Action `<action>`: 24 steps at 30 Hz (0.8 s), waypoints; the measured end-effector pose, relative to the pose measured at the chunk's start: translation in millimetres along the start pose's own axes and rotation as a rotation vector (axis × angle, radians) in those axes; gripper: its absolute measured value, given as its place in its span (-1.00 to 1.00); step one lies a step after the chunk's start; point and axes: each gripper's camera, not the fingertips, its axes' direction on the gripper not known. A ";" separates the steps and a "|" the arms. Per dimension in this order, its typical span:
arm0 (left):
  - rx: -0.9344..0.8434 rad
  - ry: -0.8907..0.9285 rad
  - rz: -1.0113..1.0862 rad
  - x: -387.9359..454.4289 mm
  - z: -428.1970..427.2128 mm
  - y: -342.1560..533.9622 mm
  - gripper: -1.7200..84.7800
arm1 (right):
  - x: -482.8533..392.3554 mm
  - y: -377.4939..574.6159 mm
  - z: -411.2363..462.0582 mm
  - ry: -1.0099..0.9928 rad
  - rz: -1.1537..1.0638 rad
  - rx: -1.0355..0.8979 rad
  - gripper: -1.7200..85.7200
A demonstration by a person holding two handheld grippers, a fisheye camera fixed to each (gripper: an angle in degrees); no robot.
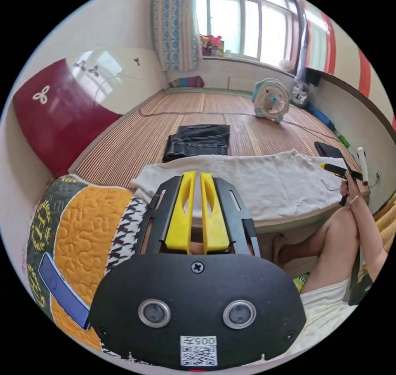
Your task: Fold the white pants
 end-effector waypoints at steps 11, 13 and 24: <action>-0.109 0.085 0.238 108.2 137.0 -78.1 -0.82 | 112.4 91.2 -81.2 0.267 0.305 0.308 -0.75; -0.133 0.114 0.229 121.0 164.2 -80.2 -0.82 | 134.8 110.0 -91.4 0.281 0.358 0.326 -0.74; -0.106 0.162 0.291 169.7 189.0 -120.3 -0.78 | 278.3 201.7 -103.9 -0.038 0.631 0.332 -0.73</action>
